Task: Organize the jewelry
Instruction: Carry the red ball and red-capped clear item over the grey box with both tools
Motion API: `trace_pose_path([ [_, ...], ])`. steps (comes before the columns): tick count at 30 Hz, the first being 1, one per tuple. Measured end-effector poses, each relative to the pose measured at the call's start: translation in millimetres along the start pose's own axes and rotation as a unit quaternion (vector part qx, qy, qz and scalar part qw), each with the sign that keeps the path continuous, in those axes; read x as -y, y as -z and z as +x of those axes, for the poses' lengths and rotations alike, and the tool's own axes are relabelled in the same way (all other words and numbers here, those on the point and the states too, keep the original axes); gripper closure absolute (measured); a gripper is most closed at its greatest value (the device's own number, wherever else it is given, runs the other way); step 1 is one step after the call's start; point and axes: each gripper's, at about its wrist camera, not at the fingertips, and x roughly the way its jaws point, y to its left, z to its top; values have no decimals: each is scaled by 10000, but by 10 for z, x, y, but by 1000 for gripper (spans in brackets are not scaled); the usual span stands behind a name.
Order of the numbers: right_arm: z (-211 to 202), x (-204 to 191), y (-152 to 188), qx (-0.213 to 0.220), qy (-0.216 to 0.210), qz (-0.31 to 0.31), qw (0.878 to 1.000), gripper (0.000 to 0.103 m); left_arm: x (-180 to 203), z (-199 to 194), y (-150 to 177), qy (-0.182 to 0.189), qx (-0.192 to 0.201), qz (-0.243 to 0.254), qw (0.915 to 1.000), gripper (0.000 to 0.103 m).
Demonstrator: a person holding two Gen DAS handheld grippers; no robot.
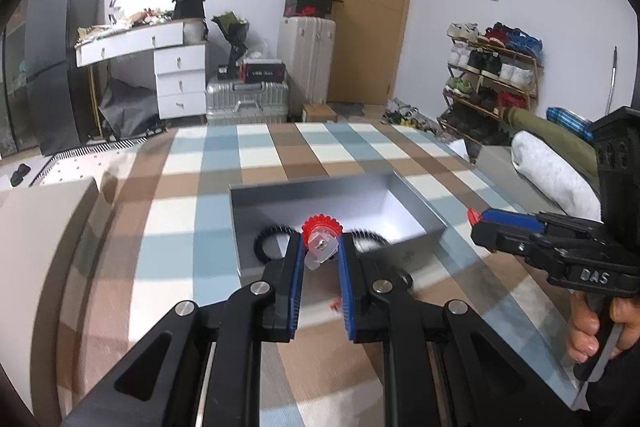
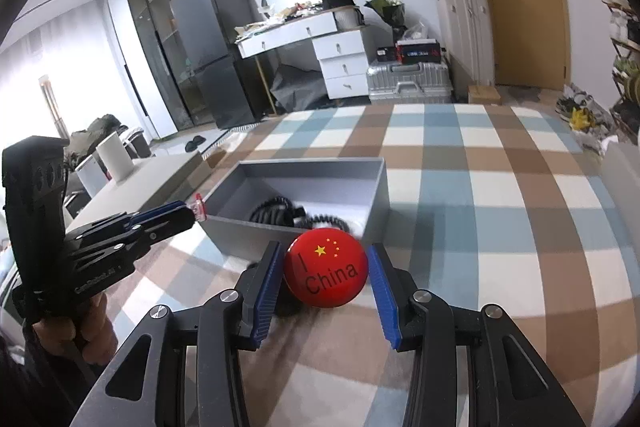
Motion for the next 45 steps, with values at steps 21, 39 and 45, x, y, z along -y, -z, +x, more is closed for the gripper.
trace_pose_path([
  [21,347,-89,-319,174,-262,36,9995,61,-120,319,-44,-51,17,-164,9999,91],
  [39,664,-8,-320,-51,-199,359,9991,61,-69,433,3,-165,-205,-47,9996,91],
  [45,707,1,-308,-74,-104,342,9993,61,-37,441,16,-271,-192,60,9994,91],
])
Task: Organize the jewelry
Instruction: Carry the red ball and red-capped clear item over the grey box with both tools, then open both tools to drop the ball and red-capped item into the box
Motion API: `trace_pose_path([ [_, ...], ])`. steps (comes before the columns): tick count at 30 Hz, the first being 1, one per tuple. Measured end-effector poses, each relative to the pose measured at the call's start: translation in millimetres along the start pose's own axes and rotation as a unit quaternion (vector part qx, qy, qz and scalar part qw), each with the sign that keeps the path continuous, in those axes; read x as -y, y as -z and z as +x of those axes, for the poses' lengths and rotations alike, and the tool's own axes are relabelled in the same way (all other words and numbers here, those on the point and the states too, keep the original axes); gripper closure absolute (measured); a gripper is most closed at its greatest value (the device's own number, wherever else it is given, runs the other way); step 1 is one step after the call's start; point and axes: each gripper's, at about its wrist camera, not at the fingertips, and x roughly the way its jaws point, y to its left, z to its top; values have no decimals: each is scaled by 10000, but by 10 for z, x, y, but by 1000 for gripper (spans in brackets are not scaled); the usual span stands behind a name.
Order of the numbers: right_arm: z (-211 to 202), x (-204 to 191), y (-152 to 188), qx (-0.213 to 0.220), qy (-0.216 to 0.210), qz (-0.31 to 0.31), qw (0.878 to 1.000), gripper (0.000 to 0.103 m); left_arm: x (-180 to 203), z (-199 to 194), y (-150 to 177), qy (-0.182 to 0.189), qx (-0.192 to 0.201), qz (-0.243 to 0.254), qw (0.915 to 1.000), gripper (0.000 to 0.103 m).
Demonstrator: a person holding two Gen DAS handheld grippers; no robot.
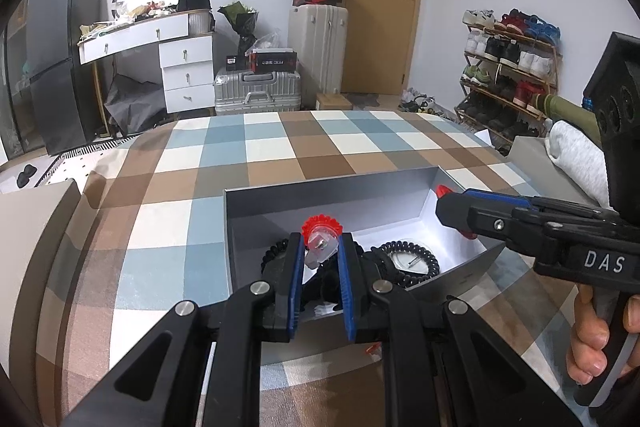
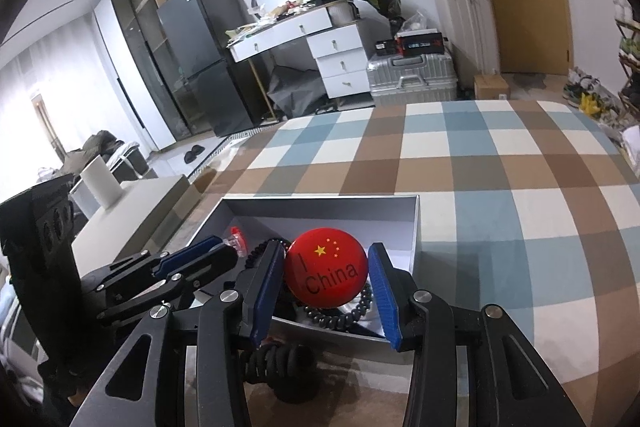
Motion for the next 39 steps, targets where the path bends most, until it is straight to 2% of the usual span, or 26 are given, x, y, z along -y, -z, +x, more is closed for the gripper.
trace_pose_path([
  [17,59,-85,11,-92,125,-58,9999,60,19,0,23,-197,19,26,9998,91],
  [25,-49,-107,19,5,203,-167,9997,60,1,-26,22,-144,119,-47,9998,91],
  [34,-296,-70,164,35,293,-198,9994,50,37,-82,19,-14,318,-46,9995,89],
  [36,-331,-49,195,36,330,-190,9993,46,34,-113,19,74,362,-90,9993,79],
  [38,-377,-19,227,46,372,-154,9992,41,25,-139,26,89,354,-175,9992,45],
  [39,-397,-8,238,49,372,-128,9992,39,19,-151,33,119,337,-230,9991,39],
])
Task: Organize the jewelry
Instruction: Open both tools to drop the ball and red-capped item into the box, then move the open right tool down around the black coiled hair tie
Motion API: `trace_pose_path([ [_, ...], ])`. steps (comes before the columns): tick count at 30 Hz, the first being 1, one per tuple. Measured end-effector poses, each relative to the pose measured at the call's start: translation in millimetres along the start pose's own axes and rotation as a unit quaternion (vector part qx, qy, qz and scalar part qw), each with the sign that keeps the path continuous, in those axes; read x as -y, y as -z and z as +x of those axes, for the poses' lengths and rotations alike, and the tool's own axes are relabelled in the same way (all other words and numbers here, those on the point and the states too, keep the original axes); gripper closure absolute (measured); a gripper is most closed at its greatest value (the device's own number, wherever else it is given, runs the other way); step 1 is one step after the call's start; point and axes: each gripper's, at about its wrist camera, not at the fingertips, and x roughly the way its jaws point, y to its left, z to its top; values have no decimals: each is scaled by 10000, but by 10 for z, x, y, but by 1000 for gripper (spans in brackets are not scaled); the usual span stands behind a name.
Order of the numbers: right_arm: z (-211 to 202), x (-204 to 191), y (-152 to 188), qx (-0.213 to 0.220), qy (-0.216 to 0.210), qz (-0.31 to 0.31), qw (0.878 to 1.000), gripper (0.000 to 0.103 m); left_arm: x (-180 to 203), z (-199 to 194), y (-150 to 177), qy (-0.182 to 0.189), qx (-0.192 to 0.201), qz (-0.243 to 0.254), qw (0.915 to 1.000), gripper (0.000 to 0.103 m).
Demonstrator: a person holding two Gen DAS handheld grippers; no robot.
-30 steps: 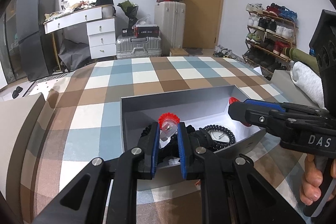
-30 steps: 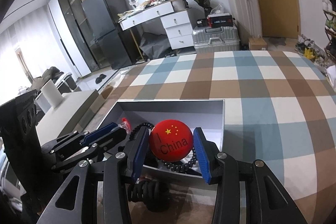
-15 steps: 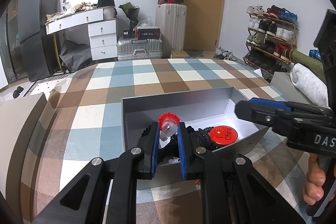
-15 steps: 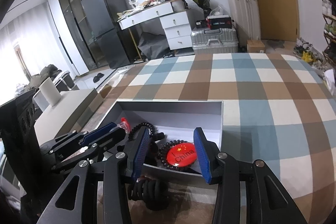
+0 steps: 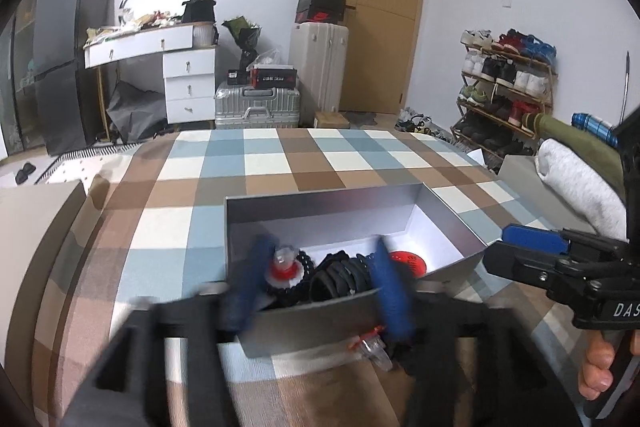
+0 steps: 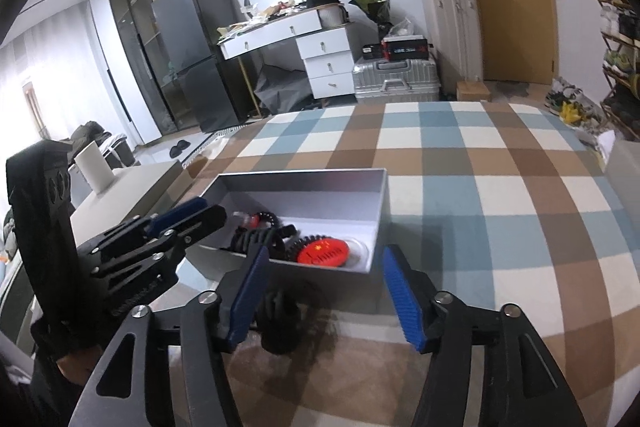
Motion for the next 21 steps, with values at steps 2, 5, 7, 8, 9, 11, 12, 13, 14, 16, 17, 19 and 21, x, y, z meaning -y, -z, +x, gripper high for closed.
trace_pose_path([
  [2,-52,48,32,26,-15,71,10000,31,-3,-30,17,77,-88,-61,9999,33],
  [5,-112,96,74,46,1,88,10000,23,31,-105,74,58,-226,18,9997,26],
  [7,-132,117,93,37,-24,93,9999,17,56,-177,124,56,-263,83,9996,17],
  [8,-136,124,103,16,-57,97,9999,14,57,-198,139,20,-296,97,9995,15],
  [9,-136,126,113,-2,-81,100,9999,13,55,-221,159,-22,-333,115,9994,15],
  [11,-125,128,132,-50,-91,108,9999,11,27,-250,190,-107,-421,58,9990,14],
  [12,-118,125,135,-74,-90,111,9999,10,10,-265,202,-136,-452,5,9989,13],
  [13,-105,124,143,-97,-91,113,9998,9,-18,-285,219,-169,-479,-84,9987,9],
  [14,-93,118,151,-128,-100,112,9998,8,-38,-302,229,-173,-489,-150,9985,3],
  [16,-78,97,168,-191,-136,95,9997,7,-71,-337,250,-151,-460,-268,9985,1],
  [17,-68,75,176,-218,-157,71,9996,7,-69,-345,259,-151,-472,-269,9984,1],
  [19,-52,42,201,-263,-185,29,9995,5,-65,-339,265,-243,-521,-241,9981,1],
  [21,-34,-2,229,-340,-215,-25,9992,5,-67,-348,291,-267,-496,-275,9980,1],
])
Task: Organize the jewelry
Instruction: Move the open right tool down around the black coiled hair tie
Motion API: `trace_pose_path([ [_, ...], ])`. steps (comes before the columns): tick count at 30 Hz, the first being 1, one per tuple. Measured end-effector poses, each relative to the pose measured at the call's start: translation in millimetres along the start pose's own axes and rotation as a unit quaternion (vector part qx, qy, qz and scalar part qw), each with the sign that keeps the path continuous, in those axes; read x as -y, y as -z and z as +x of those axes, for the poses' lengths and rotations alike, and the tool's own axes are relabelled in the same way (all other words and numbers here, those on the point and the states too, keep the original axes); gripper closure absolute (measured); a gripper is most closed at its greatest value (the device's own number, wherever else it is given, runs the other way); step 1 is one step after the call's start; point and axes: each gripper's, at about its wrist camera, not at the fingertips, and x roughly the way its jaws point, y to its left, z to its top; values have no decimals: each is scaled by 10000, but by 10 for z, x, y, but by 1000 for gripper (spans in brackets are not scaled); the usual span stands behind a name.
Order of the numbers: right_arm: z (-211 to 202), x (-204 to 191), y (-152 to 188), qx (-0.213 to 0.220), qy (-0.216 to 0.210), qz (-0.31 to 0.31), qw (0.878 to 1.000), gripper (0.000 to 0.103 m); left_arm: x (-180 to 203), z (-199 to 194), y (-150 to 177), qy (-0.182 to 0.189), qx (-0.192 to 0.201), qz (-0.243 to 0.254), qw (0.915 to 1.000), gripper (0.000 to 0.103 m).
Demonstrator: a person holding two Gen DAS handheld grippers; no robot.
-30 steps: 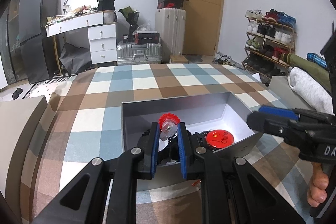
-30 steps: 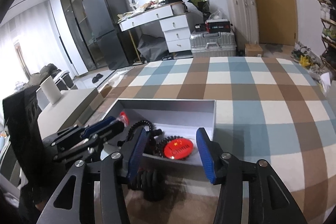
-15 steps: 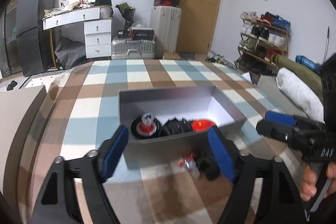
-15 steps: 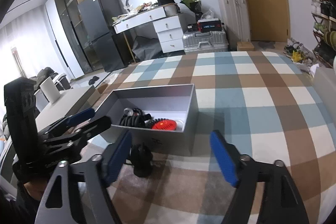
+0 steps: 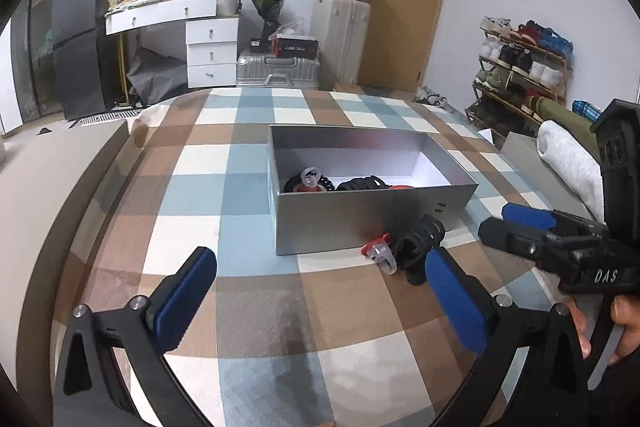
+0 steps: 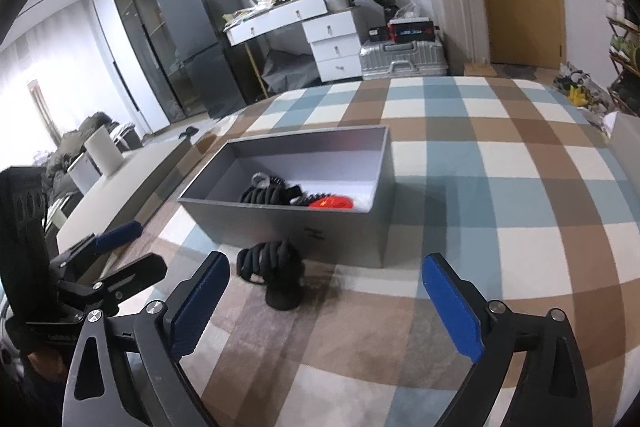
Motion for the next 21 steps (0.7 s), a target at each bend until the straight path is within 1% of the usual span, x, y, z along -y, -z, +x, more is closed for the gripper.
trace_pose_path([
  [3,40,-66,40,-77,-49,-112,9999,5,6,19,39,5,-27,68,10000,1],
  [7,123,-105,86,-189,-80,-150,9997,5,18,38,74,-153,26,187,9997,1],
  [13,266,-123,102,-421,22,-96,9991,5,-16,21,88,-127,62,163,9998,1],
  [21,460,-155,97,-697,76,11,9975,5,-71,55,106,-170,-37,31,9998,1],
])
